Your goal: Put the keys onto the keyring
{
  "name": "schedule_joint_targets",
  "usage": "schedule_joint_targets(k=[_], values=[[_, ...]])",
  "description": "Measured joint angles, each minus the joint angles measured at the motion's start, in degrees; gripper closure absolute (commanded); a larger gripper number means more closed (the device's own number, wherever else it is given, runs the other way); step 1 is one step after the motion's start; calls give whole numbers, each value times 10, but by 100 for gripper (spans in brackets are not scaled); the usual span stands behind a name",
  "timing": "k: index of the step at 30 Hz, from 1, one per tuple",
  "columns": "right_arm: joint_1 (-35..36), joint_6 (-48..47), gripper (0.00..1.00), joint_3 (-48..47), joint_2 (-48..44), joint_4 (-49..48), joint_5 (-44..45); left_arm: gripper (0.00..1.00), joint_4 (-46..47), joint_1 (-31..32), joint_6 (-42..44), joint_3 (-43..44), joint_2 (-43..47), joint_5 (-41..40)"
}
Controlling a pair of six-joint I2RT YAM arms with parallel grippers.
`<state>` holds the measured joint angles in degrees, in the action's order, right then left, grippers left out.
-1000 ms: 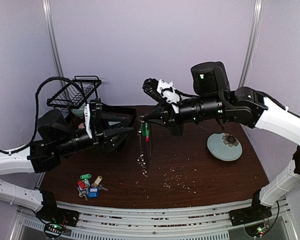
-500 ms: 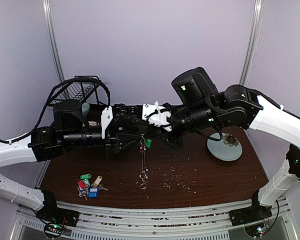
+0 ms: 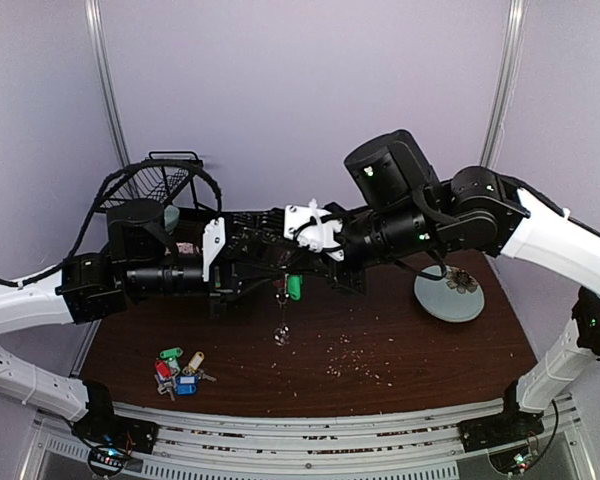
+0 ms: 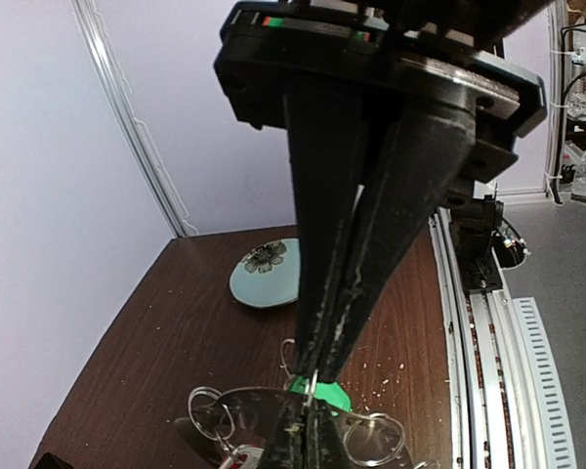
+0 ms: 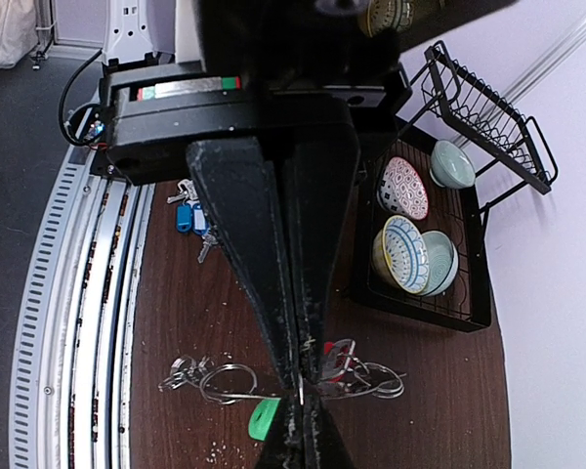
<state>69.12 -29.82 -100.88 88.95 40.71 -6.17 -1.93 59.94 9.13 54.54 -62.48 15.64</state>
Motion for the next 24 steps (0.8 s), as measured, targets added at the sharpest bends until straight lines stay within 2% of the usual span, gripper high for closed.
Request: schedule_joint_targets(k=[2,4,9,14,18,24], values=[[0,3,78,0,0,-1,0,100,2,0,-1,-1,0,0],[0,10,70,12,-5,-21,-1,100,23,0,-7,-14,5,0],[-18,35,68,115,-56,-99,-33,100,90,0,-27,-73,24,5],[-49,68,67,180,-97,-170,-79,100,123,0,-31,-83,24,17],[-65,94,64,219,-113,-224,-105,100,154,0,-33,-88,28,25],[-68,116,65,236,-108,-265,-138,100,173,0,-35,-92,30,33]])
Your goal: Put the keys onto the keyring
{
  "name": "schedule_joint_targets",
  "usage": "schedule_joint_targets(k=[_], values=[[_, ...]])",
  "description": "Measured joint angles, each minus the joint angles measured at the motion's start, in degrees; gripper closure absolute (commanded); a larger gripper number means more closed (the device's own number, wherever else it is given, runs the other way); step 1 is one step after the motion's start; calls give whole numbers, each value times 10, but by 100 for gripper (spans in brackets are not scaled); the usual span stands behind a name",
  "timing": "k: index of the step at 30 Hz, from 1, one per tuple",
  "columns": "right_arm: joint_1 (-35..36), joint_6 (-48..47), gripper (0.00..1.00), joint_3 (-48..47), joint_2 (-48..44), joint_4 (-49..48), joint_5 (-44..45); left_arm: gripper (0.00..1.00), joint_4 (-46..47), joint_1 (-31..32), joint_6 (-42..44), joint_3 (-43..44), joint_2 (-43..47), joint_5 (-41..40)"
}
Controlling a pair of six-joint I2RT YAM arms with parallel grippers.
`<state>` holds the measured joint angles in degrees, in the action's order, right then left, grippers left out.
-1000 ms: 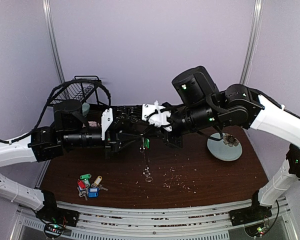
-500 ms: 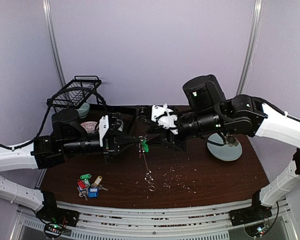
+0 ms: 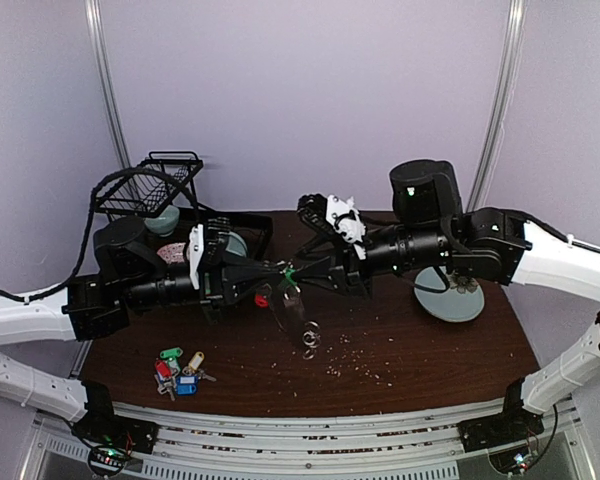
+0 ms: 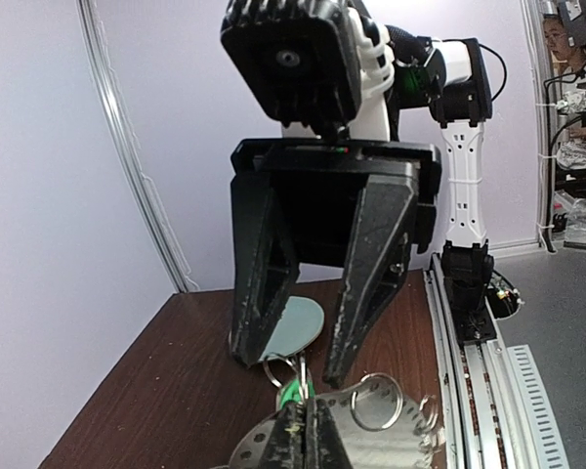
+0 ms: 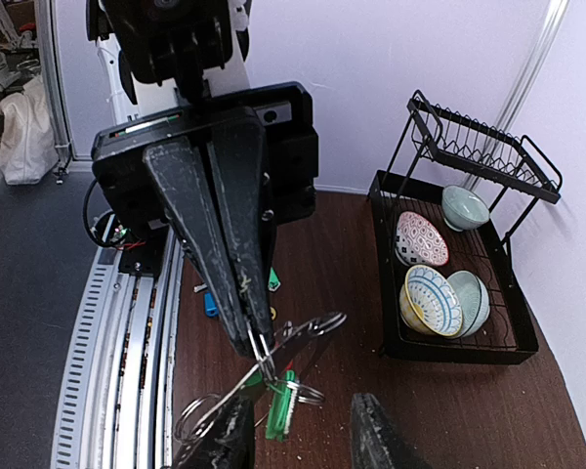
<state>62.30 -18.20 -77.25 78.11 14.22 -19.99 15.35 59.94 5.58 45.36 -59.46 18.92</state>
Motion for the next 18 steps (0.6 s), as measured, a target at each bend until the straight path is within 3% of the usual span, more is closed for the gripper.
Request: schedule_joint_targets(k=[18], values=[[0,22,80,19,10,-39,-16,100,45,0,-6,-20,11,2]])
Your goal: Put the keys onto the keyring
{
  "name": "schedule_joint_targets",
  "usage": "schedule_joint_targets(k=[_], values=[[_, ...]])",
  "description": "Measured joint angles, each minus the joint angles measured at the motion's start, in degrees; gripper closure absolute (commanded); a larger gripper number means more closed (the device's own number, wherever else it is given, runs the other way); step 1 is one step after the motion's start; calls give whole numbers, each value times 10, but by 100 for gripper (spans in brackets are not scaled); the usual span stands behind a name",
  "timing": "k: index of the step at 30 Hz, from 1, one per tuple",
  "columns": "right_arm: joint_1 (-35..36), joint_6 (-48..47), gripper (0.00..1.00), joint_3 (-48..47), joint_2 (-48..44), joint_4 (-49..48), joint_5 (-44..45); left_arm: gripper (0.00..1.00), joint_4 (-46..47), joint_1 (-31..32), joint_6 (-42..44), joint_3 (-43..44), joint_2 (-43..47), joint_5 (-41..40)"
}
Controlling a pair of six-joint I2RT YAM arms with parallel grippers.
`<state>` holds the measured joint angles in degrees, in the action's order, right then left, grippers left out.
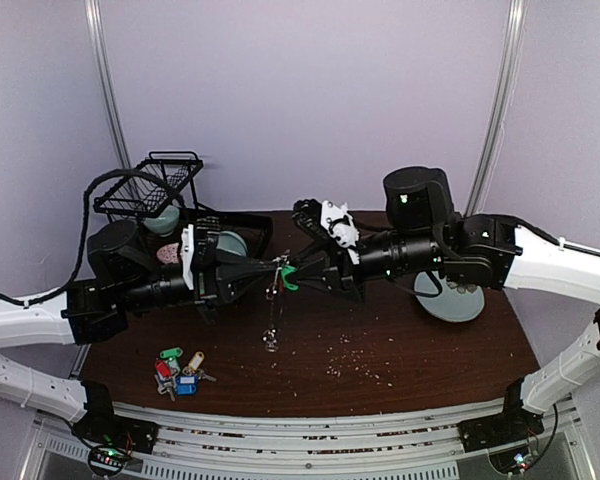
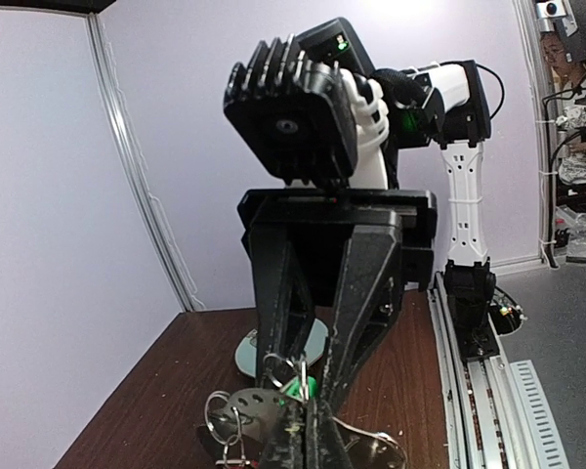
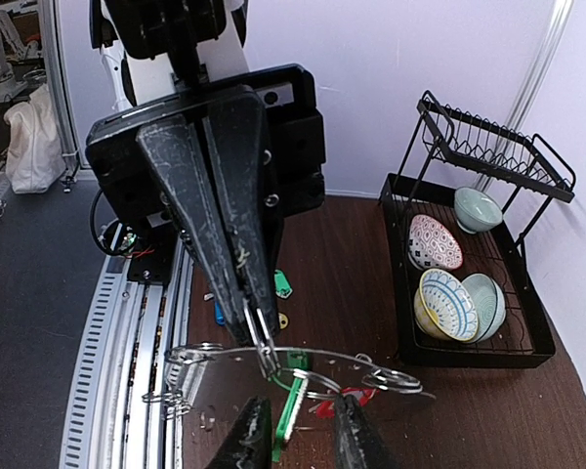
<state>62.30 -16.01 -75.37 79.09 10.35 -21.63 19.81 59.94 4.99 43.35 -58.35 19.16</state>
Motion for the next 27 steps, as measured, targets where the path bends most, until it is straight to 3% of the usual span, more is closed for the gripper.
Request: schedule_joint_targets(k=[8,17,23,27], values=[[0,11,100,0,0,-10,-5,100,17,0,-6,-5,2,-5],[0,15,100,-2,24,-15,-32,100,113,0,-35,-53,6,-17],[5,12,100,-24,60,42,-59,100,220,0,-50,-60,-5,-24],[10,16,100,-29,64,59,-57,100,232,0,-52,-64,-12,-31]])
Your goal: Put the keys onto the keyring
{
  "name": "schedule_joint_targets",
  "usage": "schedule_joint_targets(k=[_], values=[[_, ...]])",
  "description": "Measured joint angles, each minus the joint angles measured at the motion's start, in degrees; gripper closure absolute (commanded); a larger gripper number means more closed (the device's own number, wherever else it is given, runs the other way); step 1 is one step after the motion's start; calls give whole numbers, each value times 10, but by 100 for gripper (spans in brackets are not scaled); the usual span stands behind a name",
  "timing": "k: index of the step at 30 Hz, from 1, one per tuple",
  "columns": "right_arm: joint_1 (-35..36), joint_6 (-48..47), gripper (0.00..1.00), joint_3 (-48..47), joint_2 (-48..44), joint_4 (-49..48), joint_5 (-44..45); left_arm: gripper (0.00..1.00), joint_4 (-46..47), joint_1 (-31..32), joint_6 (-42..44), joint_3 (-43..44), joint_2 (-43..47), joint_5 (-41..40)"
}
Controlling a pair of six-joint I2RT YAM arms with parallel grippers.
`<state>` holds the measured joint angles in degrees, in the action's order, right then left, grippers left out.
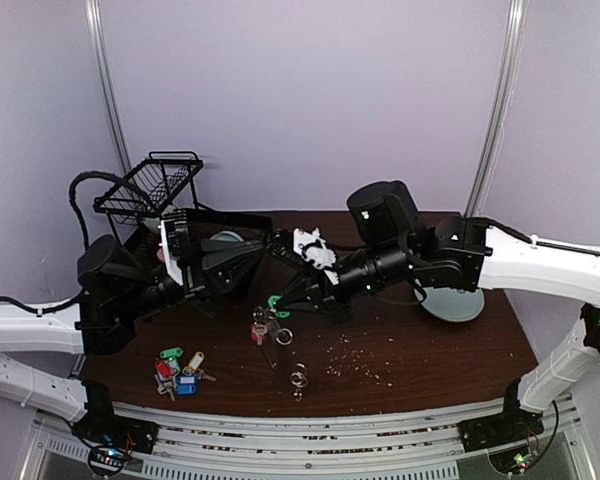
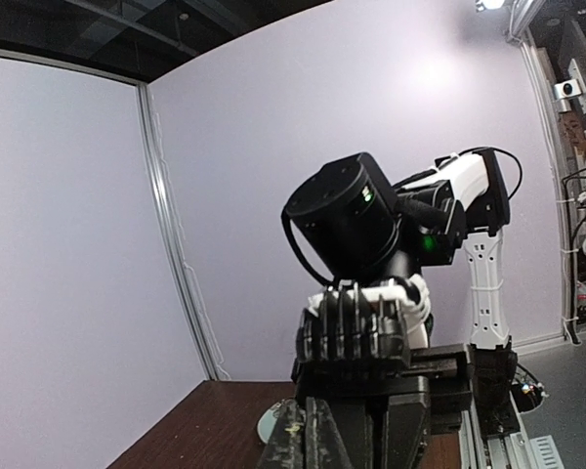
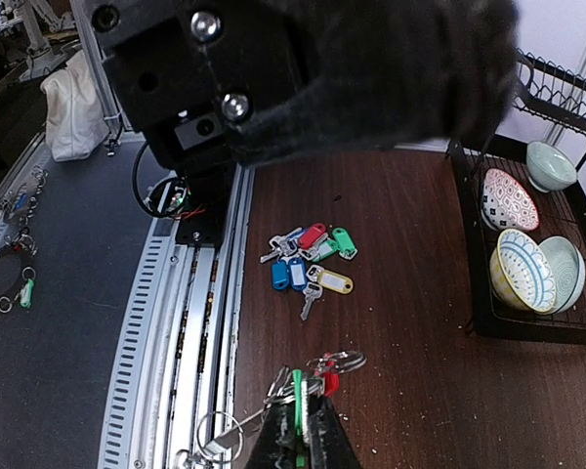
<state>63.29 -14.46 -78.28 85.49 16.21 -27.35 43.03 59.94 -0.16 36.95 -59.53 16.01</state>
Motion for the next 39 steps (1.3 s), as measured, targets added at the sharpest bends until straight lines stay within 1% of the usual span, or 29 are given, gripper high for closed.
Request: schedule_joint_targets(k=[2,5,6,10,12,16,18,21,23,26,28,31,35,39], values=[[1,7,100,1,-2,-1,8,100,-7,0,-1,-10,4,-10],[-5,14,100,6,-9,-1,18,99,-48,0,-5,-17,21,-19],[-7,14,100,6,-10,-1,18,93,-64,-1,-5,-17,27,-19],[-8,14,100,6,-14,0,18,84,-143,-7,-1,-11,47,-4],[-8,13,100,6,-18,0,18,81,-192,-8,7,0,46,7],[-8,7,100,6,-27,2,13,80,-270,-8,39,21,37,23],[-8,4,100,6,-32,2,9,77,-305,-8,57,33,28,22],[-8,-4,100,6,-38,5,4,70,-349,-12,81,58,10,25],[-8,-8,100,6,-40,9,0,70,-369,-14,96,71,2,32],[-8,-15,100,5,-40,18,-7,76,-393,-14,112,87,-4,35],[-8,-20,100,2,-40,27,-12,78,-410,-16,124,97,-8,37],[-8,-26,100,-5,-40,33,-17,79,-427,-21,139,108,-15,43],[-8,-36,100,-11,-40,41,-19,73,-461,-29,162,124,-22,59],[-8,-41,100,-13,-40,50,-19,71,-486,-30,176,139,-26,86]])
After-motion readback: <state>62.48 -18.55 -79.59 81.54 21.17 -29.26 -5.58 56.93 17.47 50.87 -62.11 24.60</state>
